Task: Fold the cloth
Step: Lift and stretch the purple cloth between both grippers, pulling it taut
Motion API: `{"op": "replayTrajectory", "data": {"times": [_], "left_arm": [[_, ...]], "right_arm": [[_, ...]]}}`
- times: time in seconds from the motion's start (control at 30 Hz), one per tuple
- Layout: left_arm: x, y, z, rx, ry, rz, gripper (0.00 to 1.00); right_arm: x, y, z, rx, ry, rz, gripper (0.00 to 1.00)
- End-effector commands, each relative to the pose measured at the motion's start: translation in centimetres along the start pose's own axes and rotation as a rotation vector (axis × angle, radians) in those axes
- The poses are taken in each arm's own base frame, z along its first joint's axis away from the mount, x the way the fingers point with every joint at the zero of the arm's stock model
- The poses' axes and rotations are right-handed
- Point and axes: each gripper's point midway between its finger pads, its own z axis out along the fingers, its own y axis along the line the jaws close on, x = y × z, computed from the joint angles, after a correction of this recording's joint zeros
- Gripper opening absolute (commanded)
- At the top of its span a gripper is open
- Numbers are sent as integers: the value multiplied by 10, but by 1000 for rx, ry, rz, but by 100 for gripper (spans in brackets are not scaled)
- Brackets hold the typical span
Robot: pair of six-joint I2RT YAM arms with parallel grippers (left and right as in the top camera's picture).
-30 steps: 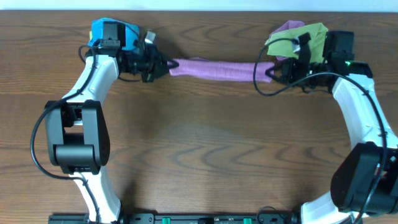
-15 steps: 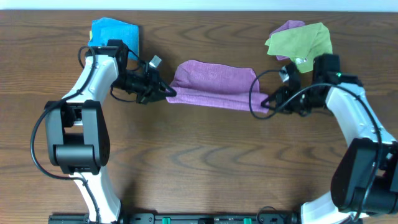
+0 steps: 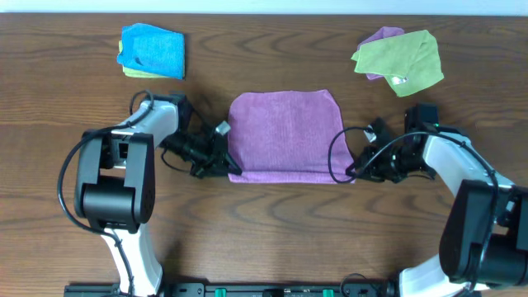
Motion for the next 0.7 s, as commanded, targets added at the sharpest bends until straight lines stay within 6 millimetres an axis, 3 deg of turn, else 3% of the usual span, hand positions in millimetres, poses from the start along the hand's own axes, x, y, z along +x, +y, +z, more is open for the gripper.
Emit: {"op": "replayTrajectory", "data": {"times": [0.0,0.1,0.23,0.5,0.67], "left_arm": [[8,8,2,-23,9,3,6],[11,8,1,-28,2,13,6],[1,-2,-6,-29,-62,21,6],[-53,-25,-46,-121,-401,-40,6],[-73,-24,-53,-158,-499,-66,6]], "right_arm": [[8,-5,-2,28,-5,-16,2],[11,-5,-1,28,-7,-17,2],[-2,-4,-4,31,-61,-56,2],[-58,2,-14,44,-277,-117,1],[-84,10,-13,99,-369,-148,1]]}}
